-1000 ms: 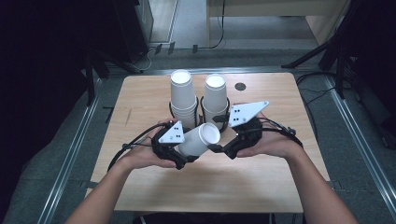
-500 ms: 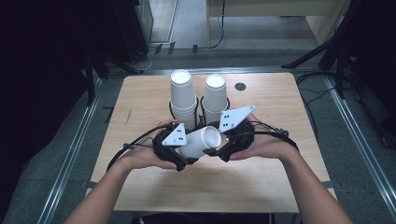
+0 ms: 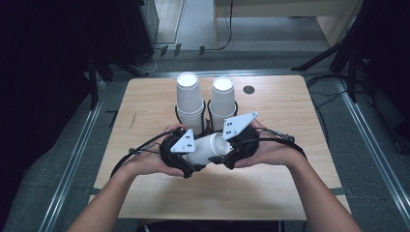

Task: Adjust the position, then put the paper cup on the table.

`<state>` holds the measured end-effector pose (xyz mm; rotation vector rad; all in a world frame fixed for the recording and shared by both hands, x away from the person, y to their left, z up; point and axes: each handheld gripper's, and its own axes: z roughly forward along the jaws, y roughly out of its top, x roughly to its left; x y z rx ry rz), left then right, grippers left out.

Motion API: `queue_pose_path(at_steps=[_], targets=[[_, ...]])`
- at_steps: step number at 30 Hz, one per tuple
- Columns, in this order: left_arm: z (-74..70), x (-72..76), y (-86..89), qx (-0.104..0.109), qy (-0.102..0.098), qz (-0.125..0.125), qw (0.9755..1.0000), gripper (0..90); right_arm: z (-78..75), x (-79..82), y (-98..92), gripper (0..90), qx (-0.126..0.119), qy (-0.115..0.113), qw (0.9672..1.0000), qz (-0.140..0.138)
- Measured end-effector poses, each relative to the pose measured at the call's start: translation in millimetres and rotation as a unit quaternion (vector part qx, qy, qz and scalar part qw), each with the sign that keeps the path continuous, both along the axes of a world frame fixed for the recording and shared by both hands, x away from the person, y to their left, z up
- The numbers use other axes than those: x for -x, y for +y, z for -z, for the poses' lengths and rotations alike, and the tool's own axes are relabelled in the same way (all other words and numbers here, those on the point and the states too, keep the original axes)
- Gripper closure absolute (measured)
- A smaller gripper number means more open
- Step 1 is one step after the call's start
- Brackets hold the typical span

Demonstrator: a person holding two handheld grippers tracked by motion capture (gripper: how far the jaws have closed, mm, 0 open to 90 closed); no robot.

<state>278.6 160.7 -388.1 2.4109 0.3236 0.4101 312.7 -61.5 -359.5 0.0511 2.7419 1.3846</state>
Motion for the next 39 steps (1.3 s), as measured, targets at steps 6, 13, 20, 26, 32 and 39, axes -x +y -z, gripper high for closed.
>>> queue_pose_path(at_steps=[6, 13, 20, 26, 32, 39], targets=[[0.7, 0.3, -1.7, 0.001, 0.000, 0.001, 1.0000, 8.9, 0.7, 0.5, 0.7, 22.3, -0.001, 0.002, 1.0000, -0.004], [1.0, 0.6, -2.0, 0.010, 0.003, -0.003, 0.9999, 7.0, 1.0, 1.6, -0.7, 23.3, -0.004, 0.002, 1.0000, -0.002], [-1.9, 0.1, 1.6, 0.031, 0.004, -0.020, 0.9993, 5.2, -2.6, 1.6, -5.9, 23.3, -0.017, -0.006, 0.9998, 0.002], [-2.6, -1.1, 13.8, 0.058, 0.006, -0.034, 0.9977, 3.9, -5.9, -0.1, -15.5, 23.3, -0.029, -0.011, 0.9993, 0.019], [-2.2, -1.6, 24.7, 0.087, 0.009, -0.047, 0.9951, 2.8, -7.2, -1.4, -24.9, 23.5, -0.040, -0.011, 0.9988, 0.026], [-6.0, -2.9, 37.5, 0.138, 0.016, -0.062, 0.9883, 2.1, -8.9, -2.6, -32.9, 23.7, -0.059, -0.008, 0.9977, 0.032]])
